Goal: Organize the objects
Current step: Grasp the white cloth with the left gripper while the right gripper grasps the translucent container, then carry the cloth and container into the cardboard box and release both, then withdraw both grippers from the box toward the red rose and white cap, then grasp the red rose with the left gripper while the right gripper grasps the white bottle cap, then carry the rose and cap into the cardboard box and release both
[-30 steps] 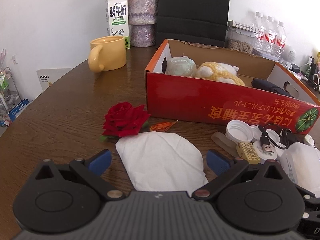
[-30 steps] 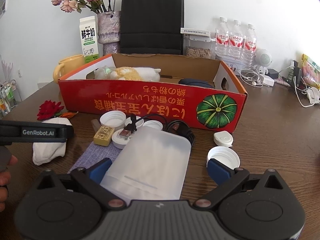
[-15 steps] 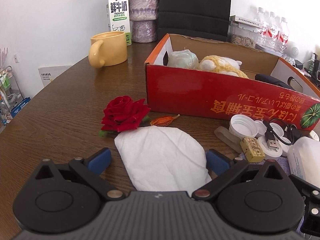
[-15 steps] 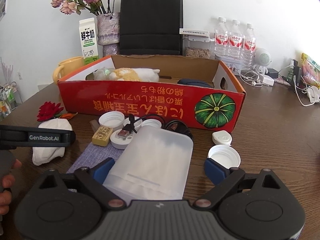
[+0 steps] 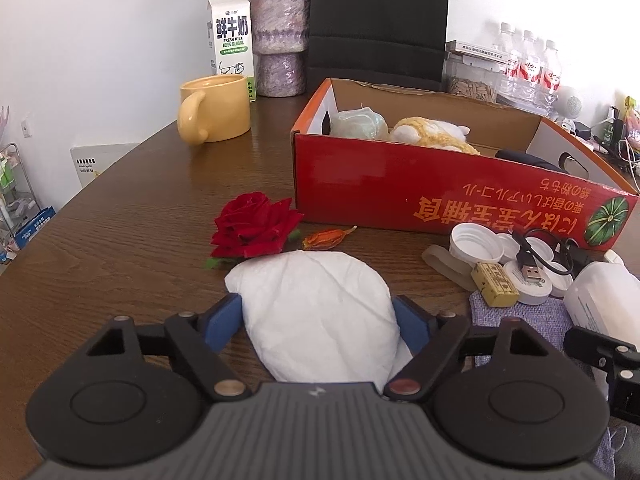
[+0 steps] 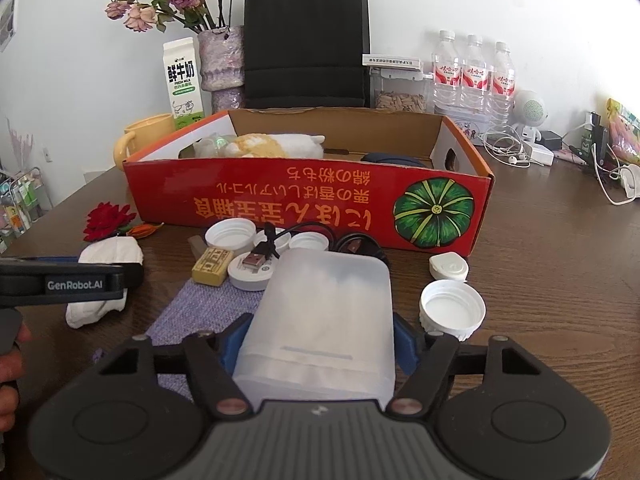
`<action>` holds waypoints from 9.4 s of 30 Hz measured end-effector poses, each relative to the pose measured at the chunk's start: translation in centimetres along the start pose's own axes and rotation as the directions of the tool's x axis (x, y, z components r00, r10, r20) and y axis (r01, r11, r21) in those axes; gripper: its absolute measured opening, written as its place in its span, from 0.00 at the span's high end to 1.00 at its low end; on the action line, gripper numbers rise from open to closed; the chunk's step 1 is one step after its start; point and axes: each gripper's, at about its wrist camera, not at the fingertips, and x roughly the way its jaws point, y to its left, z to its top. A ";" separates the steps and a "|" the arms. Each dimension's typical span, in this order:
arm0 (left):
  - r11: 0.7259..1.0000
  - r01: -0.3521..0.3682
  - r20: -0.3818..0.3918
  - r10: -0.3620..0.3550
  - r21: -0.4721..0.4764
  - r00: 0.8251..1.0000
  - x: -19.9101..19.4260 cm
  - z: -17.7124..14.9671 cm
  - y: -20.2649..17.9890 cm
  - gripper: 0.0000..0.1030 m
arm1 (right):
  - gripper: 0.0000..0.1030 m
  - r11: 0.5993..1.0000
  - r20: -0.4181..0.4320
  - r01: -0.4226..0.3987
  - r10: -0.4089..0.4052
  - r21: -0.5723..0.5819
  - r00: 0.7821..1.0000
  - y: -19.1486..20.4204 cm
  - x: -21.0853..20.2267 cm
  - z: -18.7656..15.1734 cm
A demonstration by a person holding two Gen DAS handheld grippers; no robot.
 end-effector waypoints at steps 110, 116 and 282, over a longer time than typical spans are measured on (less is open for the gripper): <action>0.977 0.205 0.224 -0.214 0.063 0.951 7.0 14.8 -8.3 0.00 | 0.01 0.997 0.149 0.064 -0.057 -0.041 0.987 -5.1 10.9 14.7; 0.976 0.209 0.226 -0.219 0.067 0.949 6.6 14.8 -8.3 0.00 | 0.01 0.997 0.157 0.061 -0.053 -0.046 0.986 -5.0 10.5 14.8; 0.985 0.172 0.270 -0.170 0.014 0.948 -3.5 8.2 1.9 0.63 | 0.62 0.997 0.240 -0.005 0.022 -0.071 0.971 -4.9 -3.1 6.9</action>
